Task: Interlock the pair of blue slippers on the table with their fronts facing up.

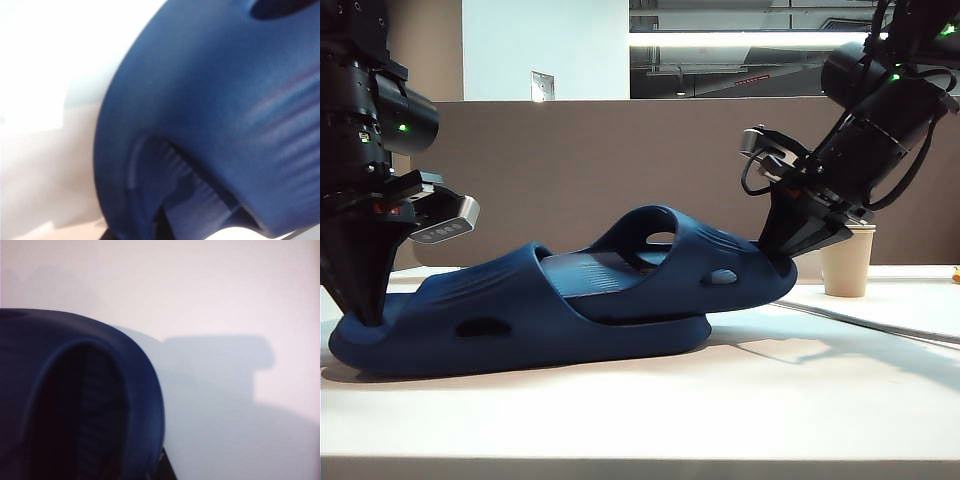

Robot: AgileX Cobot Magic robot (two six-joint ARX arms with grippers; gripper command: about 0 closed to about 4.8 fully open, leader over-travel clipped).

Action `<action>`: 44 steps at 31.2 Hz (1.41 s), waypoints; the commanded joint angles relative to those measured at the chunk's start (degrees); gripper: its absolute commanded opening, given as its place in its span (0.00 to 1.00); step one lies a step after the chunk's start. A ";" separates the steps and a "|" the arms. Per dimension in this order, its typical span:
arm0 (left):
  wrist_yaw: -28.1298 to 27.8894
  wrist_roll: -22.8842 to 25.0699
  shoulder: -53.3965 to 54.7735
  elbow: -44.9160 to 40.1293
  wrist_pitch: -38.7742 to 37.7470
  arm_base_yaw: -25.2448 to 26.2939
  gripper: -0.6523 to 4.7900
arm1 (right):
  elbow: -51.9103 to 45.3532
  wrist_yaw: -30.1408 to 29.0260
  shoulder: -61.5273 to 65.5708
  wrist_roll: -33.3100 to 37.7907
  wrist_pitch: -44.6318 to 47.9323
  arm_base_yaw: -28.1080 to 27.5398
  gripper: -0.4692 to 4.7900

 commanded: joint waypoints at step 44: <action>4.13 -5.79 1.55 0.81 12.61 -4.07 0.11 | 0.04 -3.15 2.43 10.38 2.64 12.41 0.08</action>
